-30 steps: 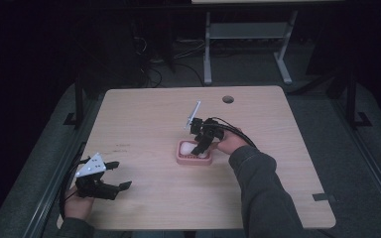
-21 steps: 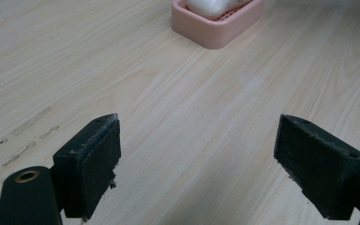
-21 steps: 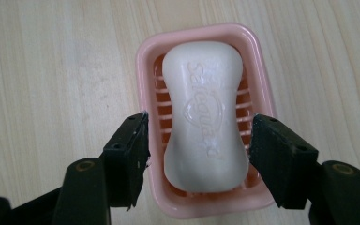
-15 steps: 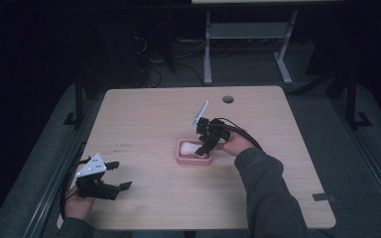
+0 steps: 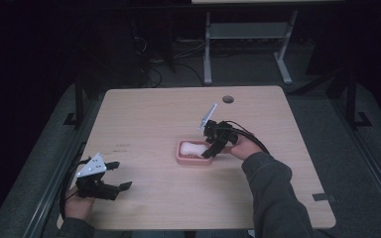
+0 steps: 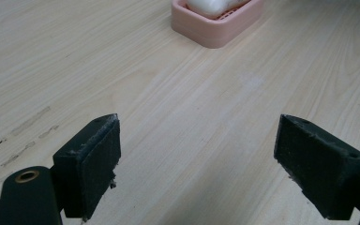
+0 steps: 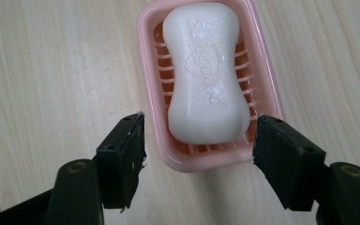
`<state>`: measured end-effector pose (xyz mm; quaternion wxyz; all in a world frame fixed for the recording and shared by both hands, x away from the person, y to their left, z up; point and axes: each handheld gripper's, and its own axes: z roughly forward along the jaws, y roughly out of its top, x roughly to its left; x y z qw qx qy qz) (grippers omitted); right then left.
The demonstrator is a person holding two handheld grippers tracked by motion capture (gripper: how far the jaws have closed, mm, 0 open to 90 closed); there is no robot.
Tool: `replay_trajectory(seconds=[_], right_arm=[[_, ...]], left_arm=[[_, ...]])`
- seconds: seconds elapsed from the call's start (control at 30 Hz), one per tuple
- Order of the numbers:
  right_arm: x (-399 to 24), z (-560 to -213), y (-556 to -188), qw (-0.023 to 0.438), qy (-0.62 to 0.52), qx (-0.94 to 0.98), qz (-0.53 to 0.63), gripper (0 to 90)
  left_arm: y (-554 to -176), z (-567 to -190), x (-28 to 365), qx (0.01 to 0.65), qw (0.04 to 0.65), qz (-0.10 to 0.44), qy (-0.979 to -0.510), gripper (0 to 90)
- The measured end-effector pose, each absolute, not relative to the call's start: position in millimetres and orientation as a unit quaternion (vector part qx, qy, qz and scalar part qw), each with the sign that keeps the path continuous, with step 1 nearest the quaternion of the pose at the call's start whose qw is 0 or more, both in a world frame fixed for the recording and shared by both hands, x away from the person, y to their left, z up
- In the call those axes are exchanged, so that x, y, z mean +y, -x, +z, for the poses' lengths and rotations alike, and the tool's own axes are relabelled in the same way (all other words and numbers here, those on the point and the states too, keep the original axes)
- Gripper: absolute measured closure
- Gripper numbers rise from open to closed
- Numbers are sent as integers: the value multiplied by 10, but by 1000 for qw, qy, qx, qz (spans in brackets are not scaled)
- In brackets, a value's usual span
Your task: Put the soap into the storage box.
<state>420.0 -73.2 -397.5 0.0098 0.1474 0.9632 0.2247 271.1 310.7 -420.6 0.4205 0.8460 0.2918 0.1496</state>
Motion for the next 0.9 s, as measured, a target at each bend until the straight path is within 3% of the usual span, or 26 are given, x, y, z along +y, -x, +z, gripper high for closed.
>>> replay_trajectory(seconds=[0.9], right_arm=[[-971,-3894,-3982,21,-161,960,227,293]], left_arm=[[-2708,-4207,3102,292,419,150,-847,148]])
